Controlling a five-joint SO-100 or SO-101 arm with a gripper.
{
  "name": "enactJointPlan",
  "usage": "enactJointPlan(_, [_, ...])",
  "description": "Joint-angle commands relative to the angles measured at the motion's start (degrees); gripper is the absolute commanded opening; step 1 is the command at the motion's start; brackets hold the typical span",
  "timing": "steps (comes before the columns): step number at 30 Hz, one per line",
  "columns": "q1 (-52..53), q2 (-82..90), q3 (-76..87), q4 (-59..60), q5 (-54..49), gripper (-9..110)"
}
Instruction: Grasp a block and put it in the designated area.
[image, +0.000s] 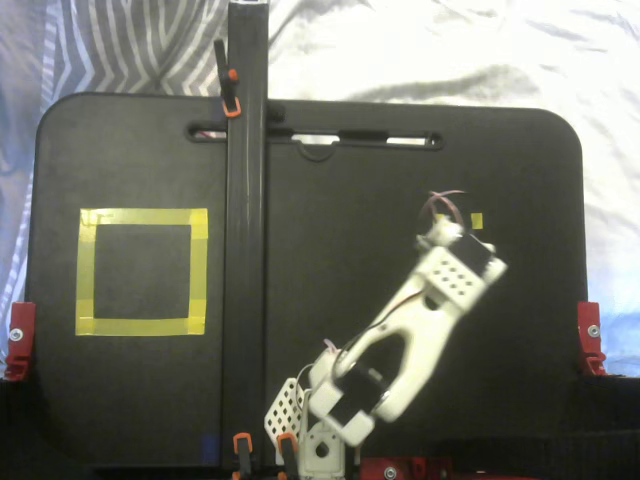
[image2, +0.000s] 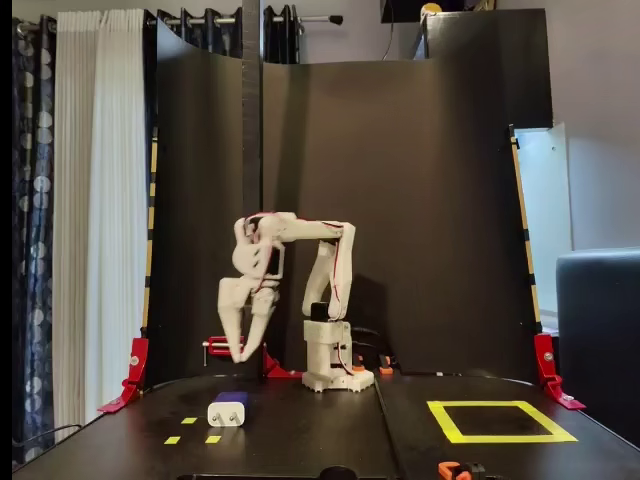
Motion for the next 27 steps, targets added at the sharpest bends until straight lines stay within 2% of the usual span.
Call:
enactJointPlan(1, [2.11, -1.85, -2.29, -2.46, -1.58, 0])
enactJointPlan(10, [4.31, -7.91, -2.29, -10.11, -2.90, 0])
enactJointPlan(17, [4.22, -8.79, -2.29, -10.55, -2.72, 3])
enactJointPlan(18, [4.13, -8.79, -2.29, -10.37, -2.81, 5])
enactJointPlan(21, [4.22, -8.79, -2.29, -10.37, -2.90, 27])
enactJointPlan(25, [4.57, -8.79, -2.29, -10.55, -4.22, 36])
enactJointPlan(27, [5.01, -8.79, -2.29, -10.63, -4.92, 37])
